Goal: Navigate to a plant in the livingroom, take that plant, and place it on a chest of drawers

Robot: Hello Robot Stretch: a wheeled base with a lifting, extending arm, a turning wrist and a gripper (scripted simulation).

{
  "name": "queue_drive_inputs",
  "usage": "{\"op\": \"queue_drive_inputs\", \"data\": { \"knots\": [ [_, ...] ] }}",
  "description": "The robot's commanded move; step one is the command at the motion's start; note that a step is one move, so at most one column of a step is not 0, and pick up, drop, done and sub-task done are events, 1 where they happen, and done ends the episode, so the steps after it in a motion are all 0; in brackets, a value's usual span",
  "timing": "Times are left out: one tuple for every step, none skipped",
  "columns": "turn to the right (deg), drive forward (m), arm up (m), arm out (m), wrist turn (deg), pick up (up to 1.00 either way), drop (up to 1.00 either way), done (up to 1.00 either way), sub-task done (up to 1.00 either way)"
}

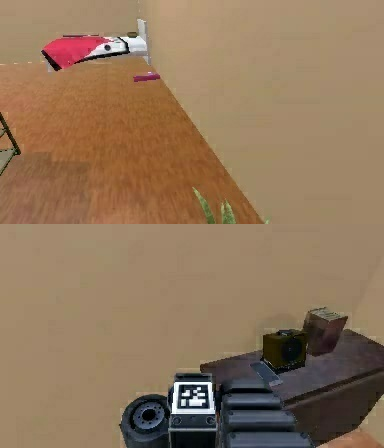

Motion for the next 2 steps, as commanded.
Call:
{"op": "queue_drive_inputs", "data": {
  "knots": [
    [-18.0, 0.00, 0.00, 0.00, 0.0, 0.00, 0.00, 0.00, 0.00],
    [-3.0, 0.00, 0.00, 0.00, 0.0, 0.00, 0.00, 0.00, 0.00]
  ]
}}
